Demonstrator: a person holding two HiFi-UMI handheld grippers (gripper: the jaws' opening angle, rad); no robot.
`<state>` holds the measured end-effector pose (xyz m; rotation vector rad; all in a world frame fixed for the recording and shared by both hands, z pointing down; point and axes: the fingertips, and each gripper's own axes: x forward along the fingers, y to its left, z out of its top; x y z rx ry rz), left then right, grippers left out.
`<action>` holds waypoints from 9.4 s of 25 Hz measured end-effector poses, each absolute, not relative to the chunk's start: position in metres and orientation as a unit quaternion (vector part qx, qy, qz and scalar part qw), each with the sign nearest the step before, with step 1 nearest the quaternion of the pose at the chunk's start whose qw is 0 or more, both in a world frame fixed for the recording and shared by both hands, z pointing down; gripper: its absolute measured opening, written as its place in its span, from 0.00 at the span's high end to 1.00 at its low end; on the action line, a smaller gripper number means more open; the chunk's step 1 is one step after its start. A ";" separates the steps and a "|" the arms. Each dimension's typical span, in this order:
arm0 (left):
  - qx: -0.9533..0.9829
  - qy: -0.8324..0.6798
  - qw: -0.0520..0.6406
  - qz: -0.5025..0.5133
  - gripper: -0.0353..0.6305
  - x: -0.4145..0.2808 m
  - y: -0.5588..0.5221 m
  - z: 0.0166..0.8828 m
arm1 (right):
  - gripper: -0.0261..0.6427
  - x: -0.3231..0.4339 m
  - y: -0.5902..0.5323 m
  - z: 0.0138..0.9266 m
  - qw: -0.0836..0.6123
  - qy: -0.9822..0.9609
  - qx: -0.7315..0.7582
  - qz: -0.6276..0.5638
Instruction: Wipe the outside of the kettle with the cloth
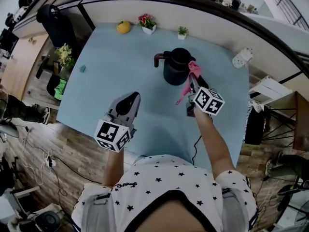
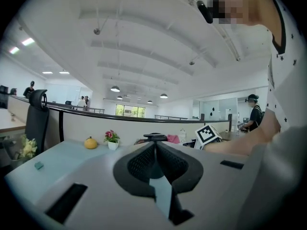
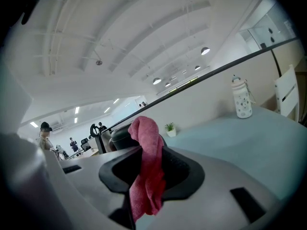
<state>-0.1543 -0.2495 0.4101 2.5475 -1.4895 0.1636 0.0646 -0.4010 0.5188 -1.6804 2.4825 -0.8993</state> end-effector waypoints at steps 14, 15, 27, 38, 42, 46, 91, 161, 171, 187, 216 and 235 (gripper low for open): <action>0.862 -0.493 0.087 0.077 0.89 -0.141 -0.232 0.421 | 0.78 0.006 -0.344 0.483 0.005 0.866 -0.463 -0.187; 0.865 -0.488 0.087 0.077 0.89 -0.142 -0.235 0.420 | 0.78 -0.006 -0.342 0.487 -0.002 0.869 -0.456 -0.190; 0.888 -0.443 0.078 0.095 0.89 -0.192 -0.268 0.417 | 0.78 -0.073 -0.378 0.537 -0.040 0.830 -0.501 -0.242; 0.890 -0.438 0.090 0.088 0.89 -0.205 -0.280 0.424 | 0.78 -0.075 -0.388 0.548 -0.039 0.813 -0.519 -0.262; 0.893 -0.432 0.092 0.088 0.89 -0.195 -0.278 0.425 | 0.78 -0.066 -0.380 0.543 -0.036 0.816 -0.514 -0.263; 0.896 -0.427 0.090 0.087 0.89 -0.184 -0.276 0.424 | 0.78 -0.057 -0.374 0.540 -0.032 0.819 -0.509 -0.262; 0.899 -0.424 0.073 0.088 0.89 -0.154 -0.265 0.414 | 0.78 0.059 -0.358 0.513 0.020 0.778 -0.582 -0.235; 0.896 -0.422 0.090 0.101 0.89 -0.170 -0.263 0.427 | 0.78 -0.035 -0.327 0.593 -0.103 0.811 -0.512 -0.263; 0.888 -0.441 0.094 0.092 0.89 -0.191 -0.260 0.424 | 0.78 -0.083 -0.359 0.627 -0.170 0.792 -0.522 -0.268; 0.897 -0.422 0.099 0.093 0.89 -0.172 -0.261 0.430 | 0.78 -0.030 -0.355 0.629 -0.179 0.774 -0.543 -0.272; 0.892 -0.436 0.074 0.091 0.89 -0.174 -0.261 0.417 | 0.78 0.048 -0.330 0.563 -0.058 0.768 -0.584 -0.256; 0.894 -0.435 0.061 0.090 0.89 -0.174 -0.260 0.411 | 0.78 0.032 -0.293 0.464 0.045 0.823 -0.533 -0.190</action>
